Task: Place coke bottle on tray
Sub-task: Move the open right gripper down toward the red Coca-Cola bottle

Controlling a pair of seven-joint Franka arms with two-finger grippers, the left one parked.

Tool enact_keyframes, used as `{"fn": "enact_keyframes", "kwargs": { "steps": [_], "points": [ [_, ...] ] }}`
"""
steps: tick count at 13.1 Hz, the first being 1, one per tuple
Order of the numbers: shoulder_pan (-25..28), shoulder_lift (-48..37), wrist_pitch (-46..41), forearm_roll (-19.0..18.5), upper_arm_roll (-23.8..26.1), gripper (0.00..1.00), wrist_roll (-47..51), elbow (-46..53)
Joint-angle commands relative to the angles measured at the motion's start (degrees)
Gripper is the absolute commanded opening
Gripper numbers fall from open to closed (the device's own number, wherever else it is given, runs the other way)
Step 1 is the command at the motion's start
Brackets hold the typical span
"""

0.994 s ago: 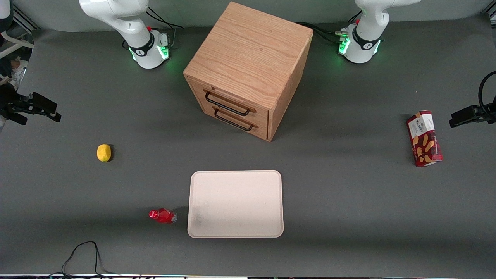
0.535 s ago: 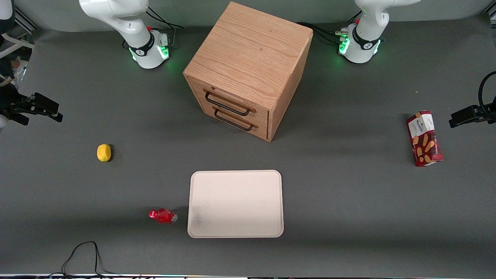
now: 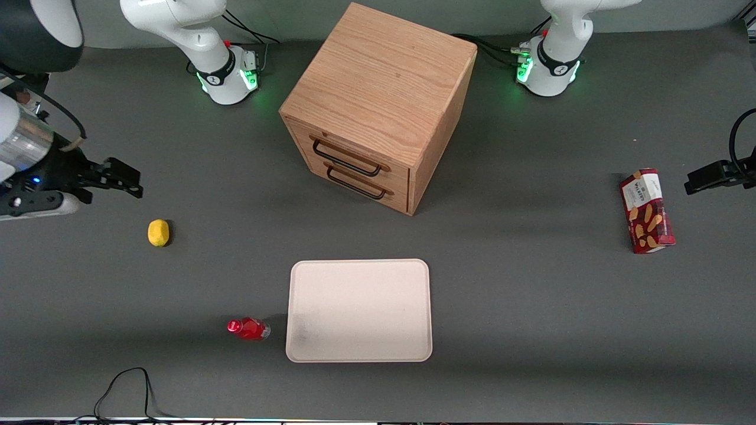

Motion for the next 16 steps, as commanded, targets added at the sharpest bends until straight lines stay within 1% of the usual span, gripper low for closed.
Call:
{"fn": "enact_keyframes", "kwargs": {
  "steps": [1, 5, 6, 9, 10, 11, 12, 16],
  "points": [
    [3.00, 7.49, -3.31, 0.10, -0.68, 1.00, 2.05, 10.95],
    [3.98, 21.20, -12.36, 0.18, -1.12, 1.00, 1.79, 32.30],
    [3.98, 23.31, -12.46, 0.27, -1.03, 1.00, 1.79, 34.52],
    [3.36, 30.08, -10.54, 3.17, -0.59, 1.00, 1.79, 42.86],
    [3.27, 31.67, -8.70, 4.13, -0.42, 1.00, 1.79, 44.28],
    [2.75, 32.81, -6.25, 5.97, -0.42, 1.00, 1.87, 44.47],
    [2.57, 33.78, -4.31, 6.68, -0.33, 1.00, 1.88, 44.48],
    [2.48, 35.46, -0.95, 6.78, -0.33, 1.00, 1.88, 44.39]
  ]
}}
